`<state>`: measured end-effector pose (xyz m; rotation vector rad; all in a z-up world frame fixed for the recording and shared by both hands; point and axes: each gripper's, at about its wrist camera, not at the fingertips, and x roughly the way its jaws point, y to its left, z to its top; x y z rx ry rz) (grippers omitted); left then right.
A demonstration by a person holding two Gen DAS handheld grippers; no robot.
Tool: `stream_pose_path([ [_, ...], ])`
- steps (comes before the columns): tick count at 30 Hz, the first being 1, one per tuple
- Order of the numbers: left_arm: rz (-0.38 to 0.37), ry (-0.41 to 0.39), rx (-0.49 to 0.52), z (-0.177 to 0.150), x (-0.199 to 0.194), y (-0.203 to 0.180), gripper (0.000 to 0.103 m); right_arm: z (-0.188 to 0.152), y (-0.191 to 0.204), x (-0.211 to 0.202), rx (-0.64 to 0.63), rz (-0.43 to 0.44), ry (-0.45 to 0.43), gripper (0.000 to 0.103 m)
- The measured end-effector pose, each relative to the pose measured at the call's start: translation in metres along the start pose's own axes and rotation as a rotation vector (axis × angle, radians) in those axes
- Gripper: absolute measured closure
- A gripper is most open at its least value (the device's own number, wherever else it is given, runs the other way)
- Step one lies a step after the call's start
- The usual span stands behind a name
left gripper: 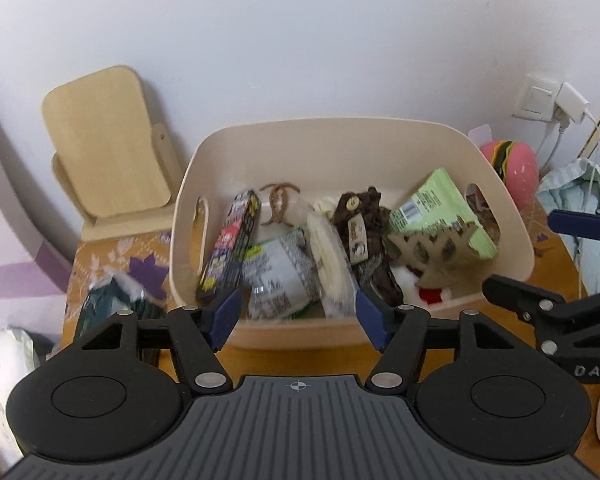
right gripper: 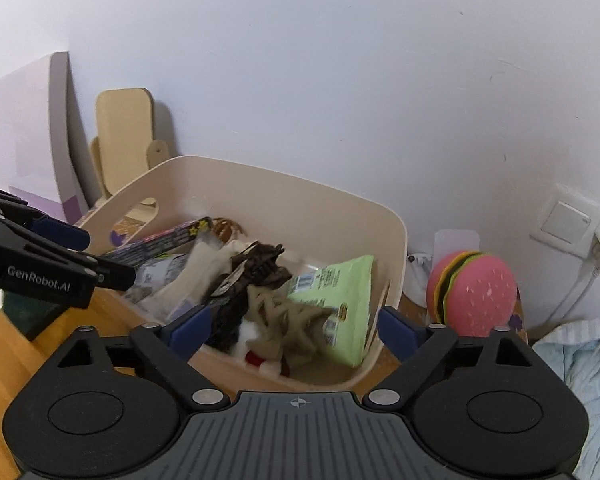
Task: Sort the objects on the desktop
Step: 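Carry cotton pads and ornament over the basket and open both grippers, then grasp the blue-and-white tissue pack with left gripper while right grasps the black cube box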
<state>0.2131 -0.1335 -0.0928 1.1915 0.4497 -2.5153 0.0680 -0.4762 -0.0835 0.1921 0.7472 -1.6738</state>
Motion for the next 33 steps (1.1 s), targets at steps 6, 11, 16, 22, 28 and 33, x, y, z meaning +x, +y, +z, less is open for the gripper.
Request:
stream_pose_path([
  [6,-0.022,0.047,0.009,-0.041,-0.016,-0.004,0.036,-0.029,0.007,-0.023,0.031,0.024,0.027,0.0],
  [11,-0.054,0.144,0.032,-0.086,-0.016,-0.012,0.036,-0.057,0.012,-0.024,0.067,0.032,0.125,0.0],
  [16,-0.077,0.237,0.055,-0.123,-0.005,-0.021,0.036,-0.083,0.015,-0.023,0.111,0.043,0.207,0.0],
  [22,-0.098,0.306,0.036,-0.149,0.015,-0.02,0.036,-0.096,0.023,-0.02,0.127,0.052,0.256,0.0],
  [28,-0.109,0.341,0.009,-0.16,0.032,-0.008,0.036,-0.099,0.035,-0.011,0.126,0.071,0.289,0.0],
  [33,-0.108,0.335,0.022,-0.158,0.037,0.009,0.036,-0.099,0.046,-0.002,0.118,0.092,0.308,0.0],
])
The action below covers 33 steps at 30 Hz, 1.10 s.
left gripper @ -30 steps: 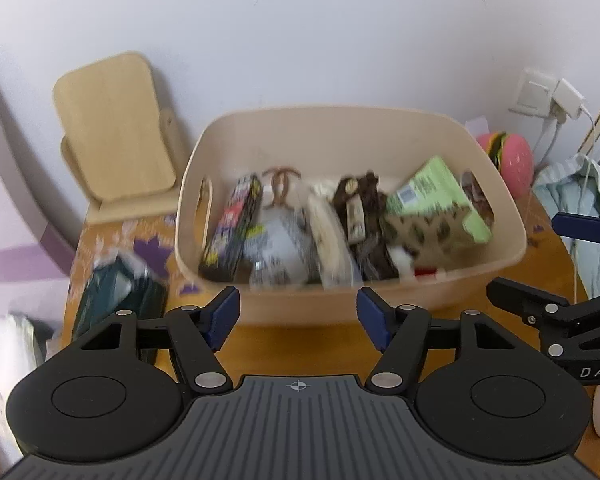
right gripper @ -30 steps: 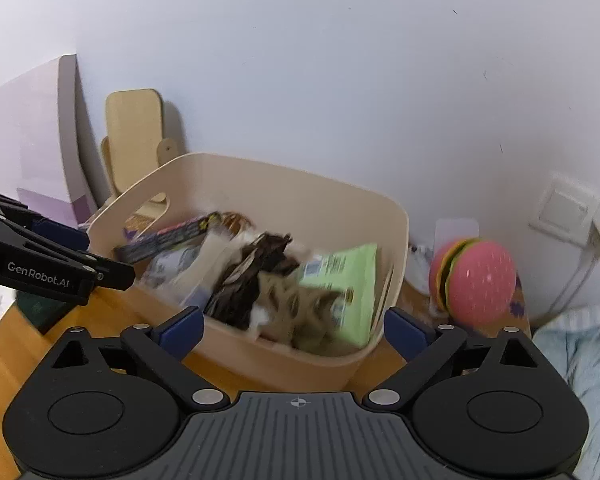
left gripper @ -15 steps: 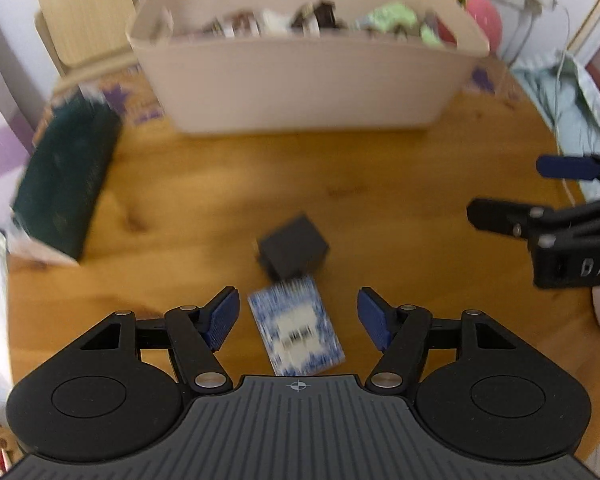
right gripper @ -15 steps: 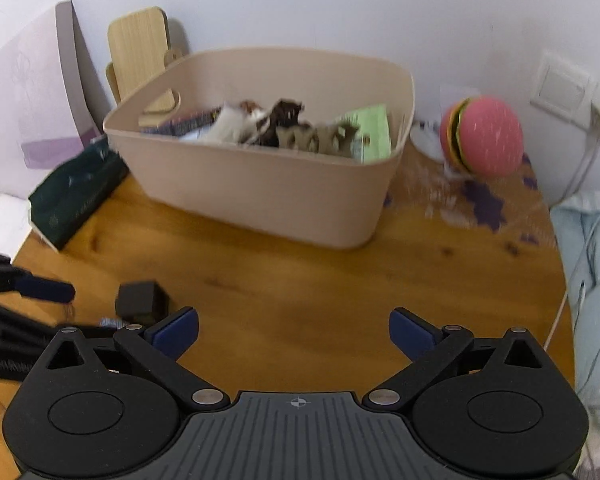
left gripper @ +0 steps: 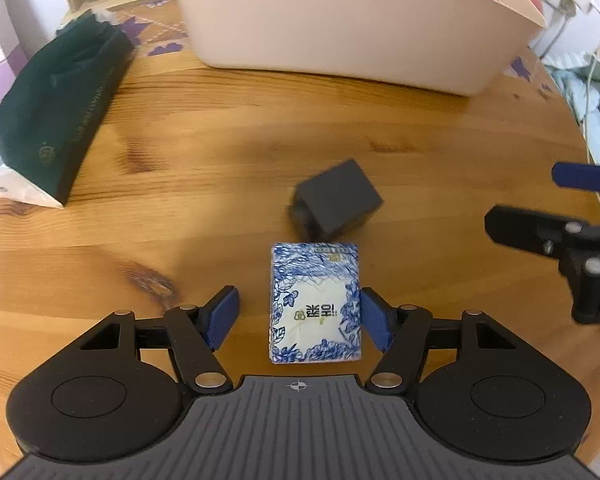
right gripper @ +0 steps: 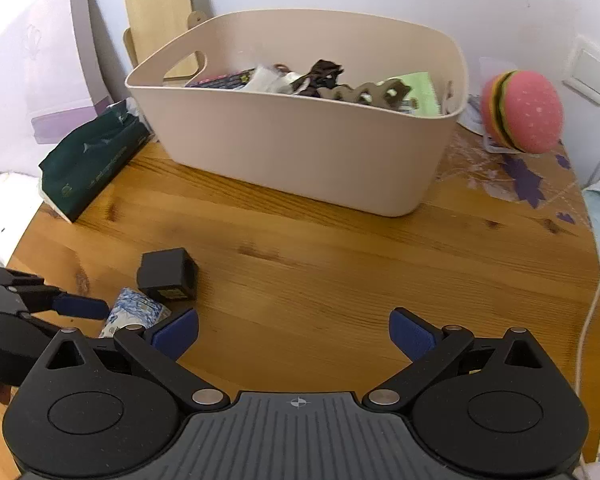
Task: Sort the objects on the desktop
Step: 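Grasp the blue-and-white tissue pack with left gripper while right grasps the black cube box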
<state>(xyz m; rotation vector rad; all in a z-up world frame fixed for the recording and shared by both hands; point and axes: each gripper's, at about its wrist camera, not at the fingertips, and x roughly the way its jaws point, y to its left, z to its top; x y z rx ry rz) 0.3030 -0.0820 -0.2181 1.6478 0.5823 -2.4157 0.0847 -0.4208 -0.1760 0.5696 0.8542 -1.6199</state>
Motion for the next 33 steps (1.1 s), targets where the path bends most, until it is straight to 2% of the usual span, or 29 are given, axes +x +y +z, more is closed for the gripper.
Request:
stream_pose_path([
  [15,0.051,0.006,0.065,0.007,-0.003,0.045,0.036,0.023,0.048,0.036,-0.015,0.11,0.033,0.0],
  [24,0.082,0.01,0.11,0.009,-0.002,0.048,0.036,0.026,0.058,0.061,-0.008,0.122,0.076,0.0],
  [27,0.08,0.002,0.111,0.01,0.0,0.053,0.036,0.026,0.06,0.065,-0.031,0.105,0.067,0.007],
  [33,0.085,0.001,0.11,0.01,-0.001,0.058,0.036,0.023,0.052,0.066,0.004,0.131,0.065,0.01],
])
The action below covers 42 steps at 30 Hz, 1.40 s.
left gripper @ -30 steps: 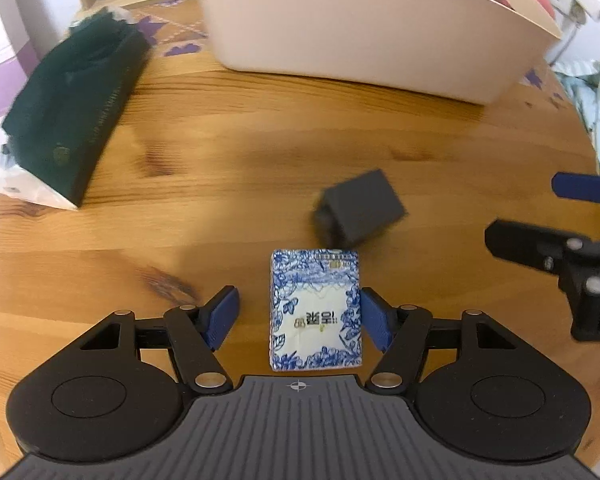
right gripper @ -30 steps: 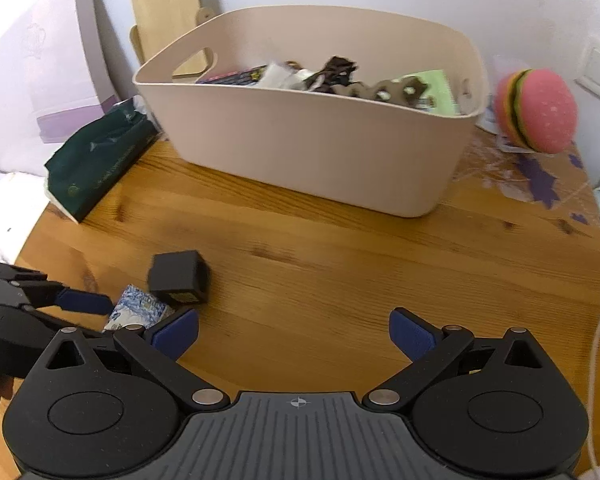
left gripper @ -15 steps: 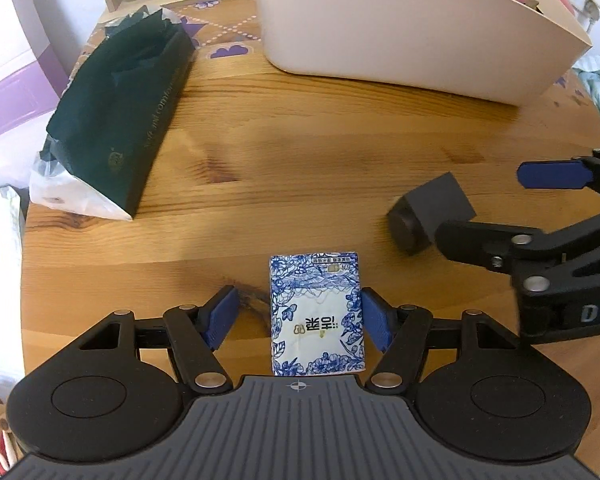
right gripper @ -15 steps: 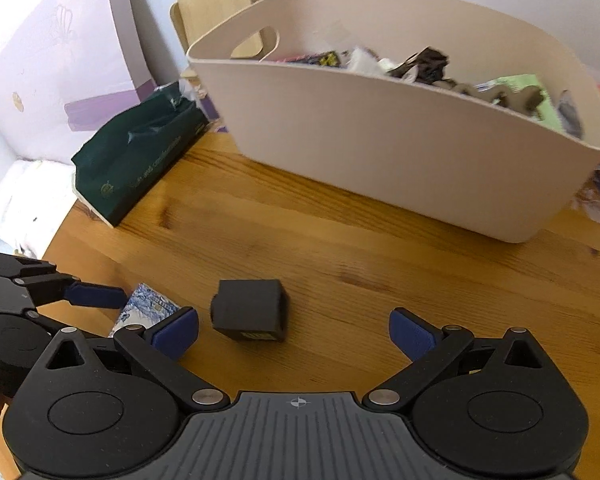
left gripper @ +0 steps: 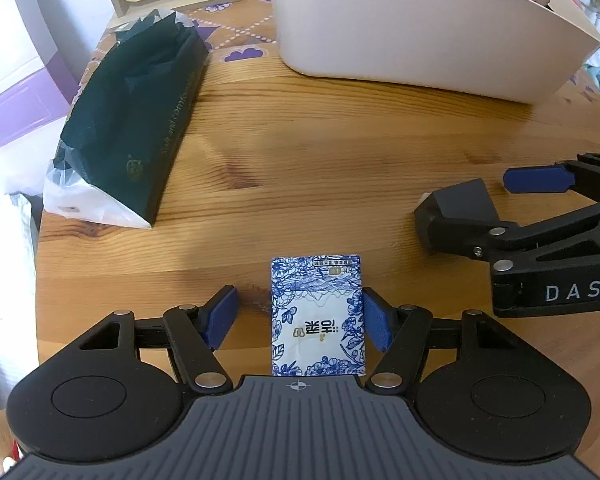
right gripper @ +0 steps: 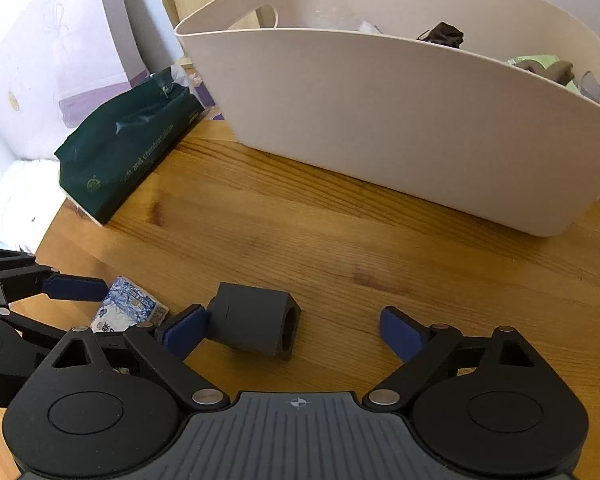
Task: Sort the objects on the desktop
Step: 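Grasp the blue-and-white tissue pack with left gripper while right grasps the black cube box, then carry tissue pack and black box over the basket and open both grippers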
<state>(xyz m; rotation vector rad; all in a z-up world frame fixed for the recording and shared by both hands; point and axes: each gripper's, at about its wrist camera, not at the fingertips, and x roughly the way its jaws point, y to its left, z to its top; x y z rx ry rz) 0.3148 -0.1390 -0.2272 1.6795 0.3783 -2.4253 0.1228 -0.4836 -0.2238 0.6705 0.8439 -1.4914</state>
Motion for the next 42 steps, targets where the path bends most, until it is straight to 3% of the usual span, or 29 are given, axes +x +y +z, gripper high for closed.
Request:
stream_pose_path([
  [11,0.01,0.001,-0.016,-0.004,0.0,0.019,0.028,-0.002,0.016,0.002,0.013,-0.004,0.008,0.011],
  [17,0.004,-0.012,-0.018,-0.004,-0.002,0.024,0.032,-0.006,0.023,-0.001,-0.043,-0.079,-0.004,0.036],
  [20,0.001,-0.025,-0.02,-0.005,-0.005,0.022,0.046,-0.007,0.021,-0.003,-0.047,-0.112,-0.014,0.055],
  [22,-0.002,-0.03,-0.015,-0.004,-0.006,0.019,0.056,-0.008,0.017,-0.004,-0.038,-0.113,-0.022,0.056],
  [31,-0.011,-0.034,-0.04,-0.005,-0.01,0.016,0.056,-0.017,0.008,-0.011,-0.011,-0.098,-0.037,0.056],
  [42,-0.046,-0.079,-0.008,0.006,-0.034,0.0,0.056,-0.022,-0.005,-0.048,-0.011,-0.089,-0.074,0.056],
])
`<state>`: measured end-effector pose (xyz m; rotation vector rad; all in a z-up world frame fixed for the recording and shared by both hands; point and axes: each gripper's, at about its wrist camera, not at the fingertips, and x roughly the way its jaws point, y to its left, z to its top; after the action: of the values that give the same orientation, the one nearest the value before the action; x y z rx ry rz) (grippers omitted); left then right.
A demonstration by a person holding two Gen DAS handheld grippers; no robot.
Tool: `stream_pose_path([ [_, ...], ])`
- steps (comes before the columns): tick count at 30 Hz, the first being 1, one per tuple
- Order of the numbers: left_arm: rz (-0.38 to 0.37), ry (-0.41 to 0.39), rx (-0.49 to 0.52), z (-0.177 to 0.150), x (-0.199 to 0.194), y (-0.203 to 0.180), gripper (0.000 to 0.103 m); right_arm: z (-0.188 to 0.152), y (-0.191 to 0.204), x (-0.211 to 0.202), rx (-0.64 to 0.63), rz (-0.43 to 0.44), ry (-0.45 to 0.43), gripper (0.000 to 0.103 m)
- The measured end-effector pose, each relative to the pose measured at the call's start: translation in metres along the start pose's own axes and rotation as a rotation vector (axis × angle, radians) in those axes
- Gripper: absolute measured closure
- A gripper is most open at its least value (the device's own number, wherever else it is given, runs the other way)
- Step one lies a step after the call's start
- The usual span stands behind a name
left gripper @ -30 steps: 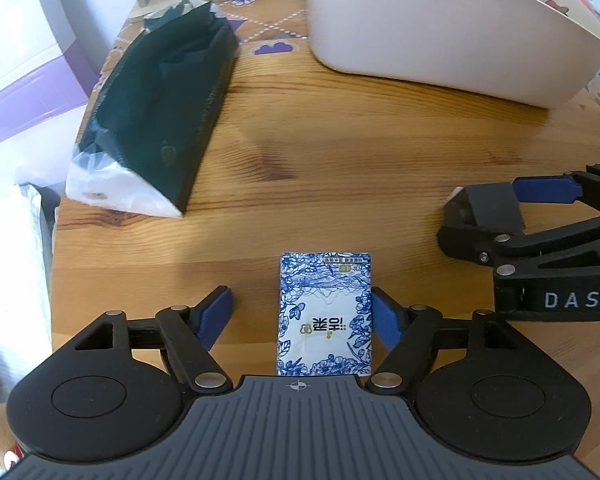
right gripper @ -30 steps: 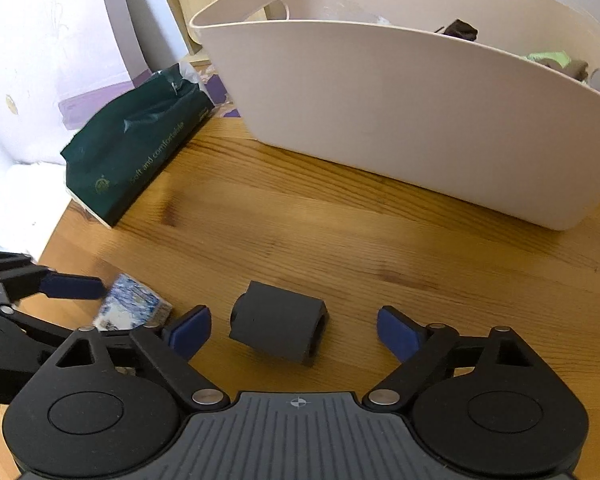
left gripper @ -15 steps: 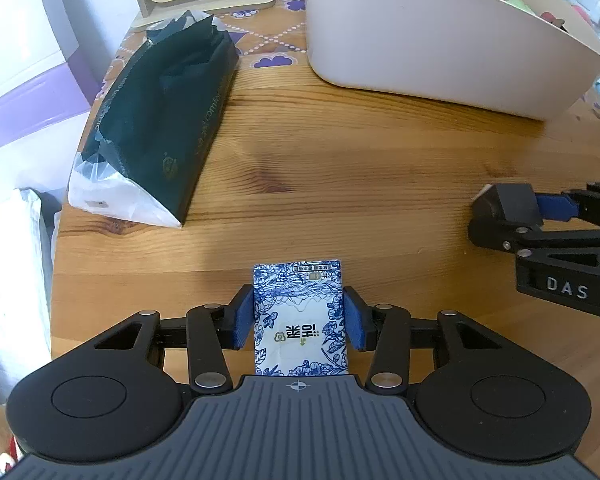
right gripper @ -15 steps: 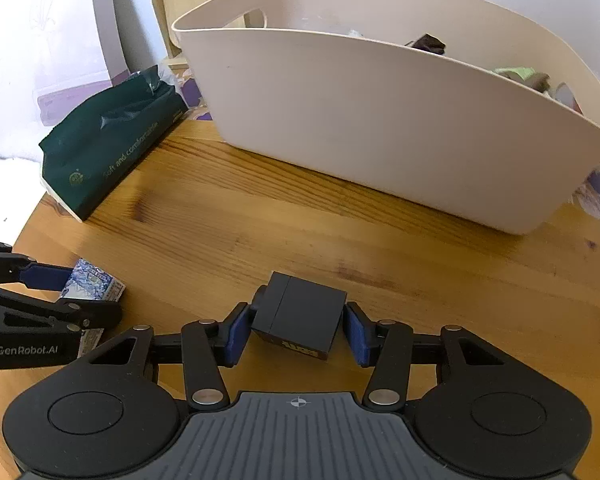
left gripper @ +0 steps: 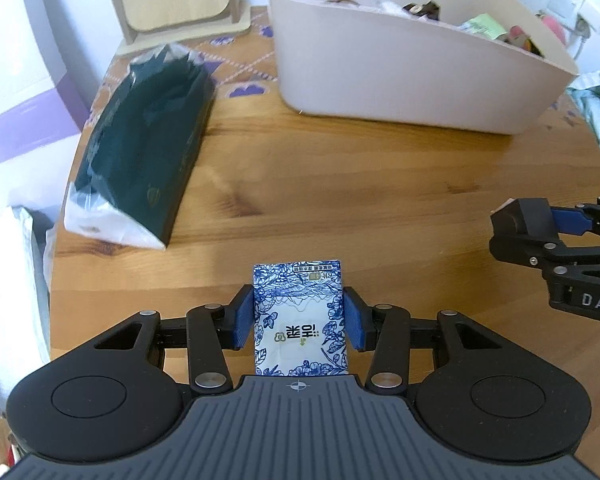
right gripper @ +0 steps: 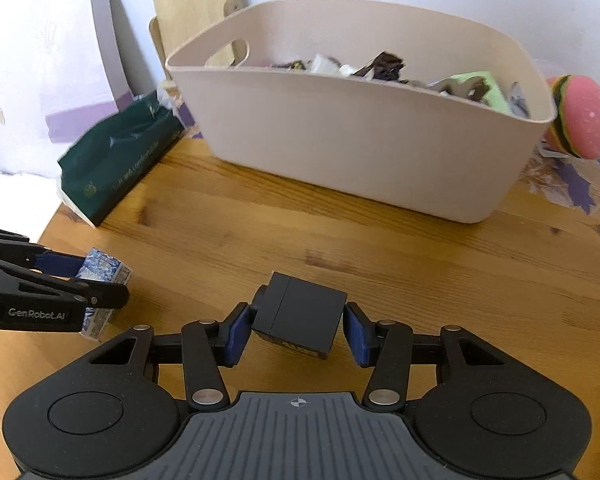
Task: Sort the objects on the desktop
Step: 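Carry tissue pack and black box over the basket and open both grippers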
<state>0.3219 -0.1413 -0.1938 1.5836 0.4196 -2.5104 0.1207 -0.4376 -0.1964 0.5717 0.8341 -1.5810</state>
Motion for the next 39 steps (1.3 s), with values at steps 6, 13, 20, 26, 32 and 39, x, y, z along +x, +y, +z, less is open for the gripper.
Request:
stream_pose_path([
  [6,-0.009,-0.037,0.026,0.011,-0.018,-0.006,0.056,0.004,-0.006,-0.029,-0.004,0.01,-0.048,0.056],
  [13,-0.006,-0.083,0.034,0.025,-0.037,-0.009,0.056,0.013,-0.018,-0.066,-0.026,0.007,-0.1,0.056],
  [20,-0.012,-0.148,0.079,0.044,-0.057,-0.02,0.056,0.025,-0.029,-0.1,-0.027,0.0,-0.174,0.056],
  [26,-0.02,-0.217,0.103,0.072,-0.073,-0.032,0.056,0.043,-0.036,-0.117,-0.021,-0.017,-0.252,0.056],
  [32,-0.027,-0.281,0.124,0.104,-0.086,-0.044,0.056,0.064,-0.043,-0.125,-0.032,-0.038,-0.313,0.056],
  [39,-0.022,-0.324,0.117,0.135,-0.087,-0.048,0.056,0.093,-0.049,-0.127,-0.064,-0.07,-0.374,0.056],
])
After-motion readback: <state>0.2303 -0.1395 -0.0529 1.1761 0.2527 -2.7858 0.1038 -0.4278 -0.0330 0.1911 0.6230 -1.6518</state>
